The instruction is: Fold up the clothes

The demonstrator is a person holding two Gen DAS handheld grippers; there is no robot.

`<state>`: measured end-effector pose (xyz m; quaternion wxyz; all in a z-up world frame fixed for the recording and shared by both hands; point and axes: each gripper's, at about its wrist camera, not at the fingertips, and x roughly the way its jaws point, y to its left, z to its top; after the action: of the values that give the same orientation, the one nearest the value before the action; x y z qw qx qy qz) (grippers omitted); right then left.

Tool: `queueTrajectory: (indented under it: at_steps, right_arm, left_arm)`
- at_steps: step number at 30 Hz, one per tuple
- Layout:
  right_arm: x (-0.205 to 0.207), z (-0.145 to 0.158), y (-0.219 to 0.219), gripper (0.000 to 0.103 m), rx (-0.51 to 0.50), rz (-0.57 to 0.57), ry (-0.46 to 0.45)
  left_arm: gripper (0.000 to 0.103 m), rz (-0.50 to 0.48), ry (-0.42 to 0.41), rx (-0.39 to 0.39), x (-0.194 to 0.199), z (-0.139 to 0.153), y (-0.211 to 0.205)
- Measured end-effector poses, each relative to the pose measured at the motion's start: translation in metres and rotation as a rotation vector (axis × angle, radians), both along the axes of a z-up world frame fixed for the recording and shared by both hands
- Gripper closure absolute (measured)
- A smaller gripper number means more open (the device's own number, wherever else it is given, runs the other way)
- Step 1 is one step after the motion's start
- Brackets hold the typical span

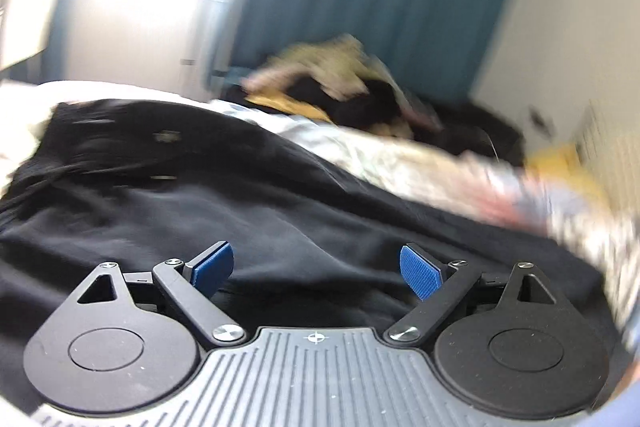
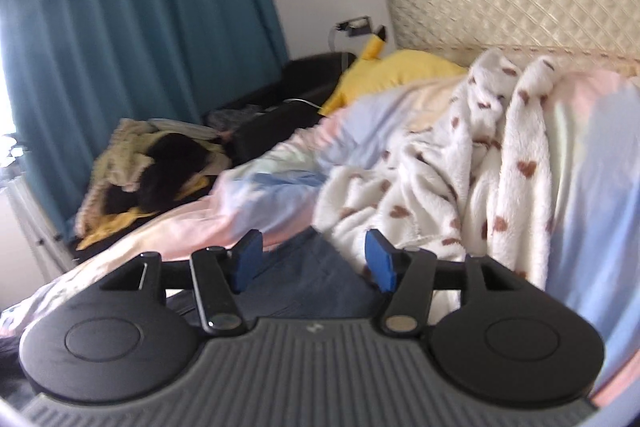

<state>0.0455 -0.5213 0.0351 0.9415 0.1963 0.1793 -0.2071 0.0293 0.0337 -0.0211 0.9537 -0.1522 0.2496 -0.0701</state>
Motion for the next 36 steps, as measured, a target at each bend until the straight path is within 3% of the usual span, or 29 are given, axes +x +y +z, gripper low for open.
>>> queueTrajectory:
  at_steps: [3,6,9,13,15,17,20,23,31,36]
  right_arm:
    - [-0.034,0.015,0.010,0.045,0.003,0.058,-0.075]
    - [-0.063,0.021,0.019,0.045,-0.002,0.088,-0.084]
    - [-0.090,0.018,0.025,0.045,0.033,0.108,-0.097]
    - [-0.122,-0.001,0.033,0.043,0.096,0.134,-0.092]
    - [-0.135,-0.012,0.035,0.029,0.133,0.146,-0.077]
    - [-0.149,-0.025,0.035,0.017,0.178,0.137,-0.056]
    - [-0.164,-0.042,0.029,0.013,0.208,0.076,0.003]
    - [-0.176,-0.061,0.014,0.013,0.314,0.026,0.024]
    - [-0.187,-0.119,-0.020,0.013,0.682,-0.104,0.060]
    - [-0.178,-0.128,-0.023,0.013,0.715,-0.113,0.034]
  left_arm:
    - [0.011,0.049,-0.010,-0.077,-0.024,0.018,0.031]
    - [0.011,0.057,-0.036,-0.073,-0.052,0.037,0.053]
    - [0.011,0.080,-0.079,-0.060,-0.085,0.053,0.077]
    - [0.009,0.180,-0.144,-0.139,-0.129,0.059,0.136]
    - [0.009,0.229,-0.104,-0.227,-0.140,0.050,0.172]
    - [0.009,0.247,-0.018,-0.391,-0.140,0.026,0.207]
    - [0.009,0.272,0.106,-0.627,-0.141,-0.008,0.257]
    - [0.009,0.292,0.183,-0.761,-0.135,-0.040,0.276]
    - [0.011,0.186,0.364,-0.891,-0.072,-0.094,0.285]
    - [0.018,0.143,0.370,-0.879,-0.052,-0.090,0.284]
